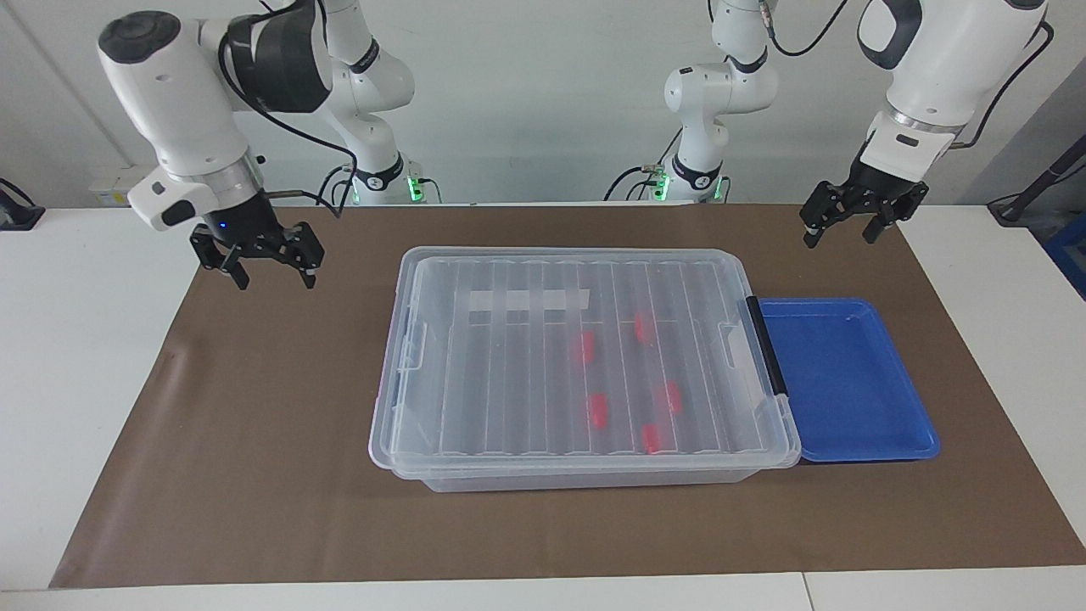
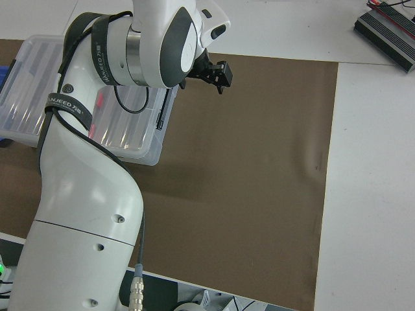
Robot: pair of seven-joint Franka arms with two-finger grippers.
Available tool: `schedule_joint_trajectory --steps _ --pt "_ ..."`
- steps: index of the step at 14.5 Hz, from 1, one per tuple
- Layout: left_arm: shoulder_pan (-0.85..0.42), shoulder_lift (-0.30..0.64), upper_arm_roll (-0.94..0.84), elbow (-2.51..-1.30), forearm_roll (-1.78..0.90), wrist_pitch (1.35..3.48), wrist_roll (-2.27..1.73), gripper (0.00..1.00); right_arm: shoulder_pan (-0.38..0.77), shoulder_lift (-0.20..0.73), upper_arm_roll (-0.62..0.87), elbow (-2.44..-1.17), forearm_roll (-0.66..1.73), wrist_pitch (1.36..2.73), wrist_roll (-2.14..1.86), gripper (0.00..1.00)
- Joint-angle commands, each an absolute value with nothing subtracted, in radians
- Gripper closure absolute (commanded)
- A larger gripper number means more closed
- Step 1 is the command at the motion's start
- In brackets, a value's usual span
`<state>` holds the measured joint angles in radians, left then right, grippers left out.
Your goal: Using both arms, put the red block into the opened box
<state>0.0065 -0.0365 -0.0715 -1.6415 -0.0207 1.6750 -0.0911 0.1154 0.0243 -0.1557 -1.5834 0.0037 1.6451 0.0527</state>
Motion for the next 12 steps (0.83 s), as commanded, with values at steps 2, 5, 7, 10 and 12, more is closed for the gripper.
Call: schedule_joint_trajectory --steps 2,5,7,10,12 --pt "0.008 -0.038 -0.067 -1.634 -0.025 1.674 -0.087 0.00 0.097 0.020 -0.144 -1.531 -0.012 1.511 0.118 0.00" --pt "0.008 -0.038 -0.067 -1.632 -0.025 1.674 -0.087 0.00 0.103 0.014 -0.140 -1.549 -0.017 1.532 0.107 0.00" --pt "0.008 -0.038 -0.067 -1.634 -0.025 1.674 -0.087 0.00 0.103 0.012 -0.140 -1.554 -0.023 1.532 0.101 0.00" --pt "0.008 -0.038 -0.067 -1.634 -0.025 1.674 -0.087 0.00 0.106 0.011 -0.140 -1.555 -0.043 1.535 0.098 0.00" --pt "0.008 -0.040 -0.066 -1.635 -0.023 1.674 -0.087 0.00 0.107 0.011 -0.140 -1.552 -0.051 1.529 0.097 0.00"
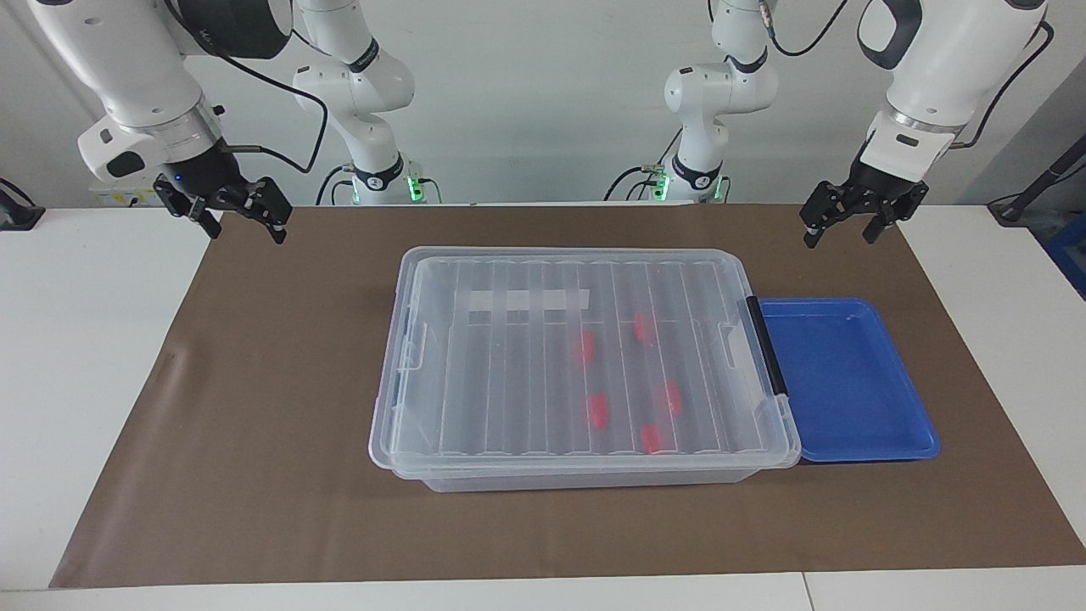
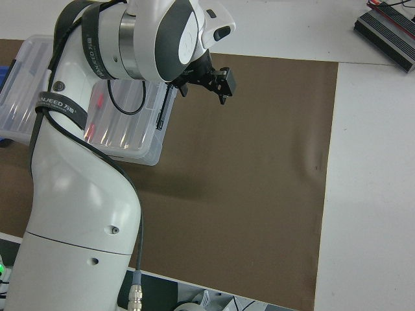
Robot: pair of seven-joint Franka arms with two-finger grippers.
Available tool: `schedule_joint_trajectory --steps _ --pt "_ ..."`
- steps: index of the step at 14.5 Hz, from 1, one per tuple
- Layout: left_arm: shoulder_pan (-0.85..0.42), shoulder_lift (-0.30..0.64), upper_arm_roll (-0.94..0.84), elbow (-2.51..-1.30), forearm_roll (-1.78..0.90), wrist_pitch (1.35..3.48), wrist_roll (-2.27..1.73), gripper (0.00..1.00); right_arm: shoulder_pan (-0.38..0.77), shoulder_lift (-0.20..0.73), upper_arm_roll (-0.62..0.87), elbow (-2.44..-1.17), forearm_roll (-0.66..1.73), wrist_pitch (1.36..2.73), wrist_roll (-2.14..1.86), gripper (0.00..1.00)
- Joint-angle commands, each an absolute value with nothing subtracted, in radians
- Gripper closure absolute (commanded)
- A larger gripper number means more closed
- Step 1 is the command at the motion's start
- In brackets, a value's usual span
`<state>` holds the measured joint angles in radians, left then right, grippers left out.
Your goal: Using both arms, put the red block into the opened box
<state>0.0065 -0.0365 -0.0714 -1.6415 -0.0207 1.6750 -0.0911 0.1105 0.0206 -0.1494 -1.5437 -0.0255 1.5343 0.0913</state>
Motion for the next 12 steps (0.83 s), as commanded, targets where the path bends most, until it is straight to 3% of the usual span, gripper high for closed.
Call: schedule_joint_trajectory --steps 1,12 --pt "0.008 -0.038 -0.066 -1.635 -0.023 1.672 -0.087 0.00 0.107 0.012 -0.138 -1.549 -0.048 1.522 0.100 0.00" --pt "0.006 -0.040 -0.066 -1.637 -0.020 1.674 -0.091 0.00 0.104 0.006 -0.135 -1.549 -0.031 1.496 0.107 0.00"
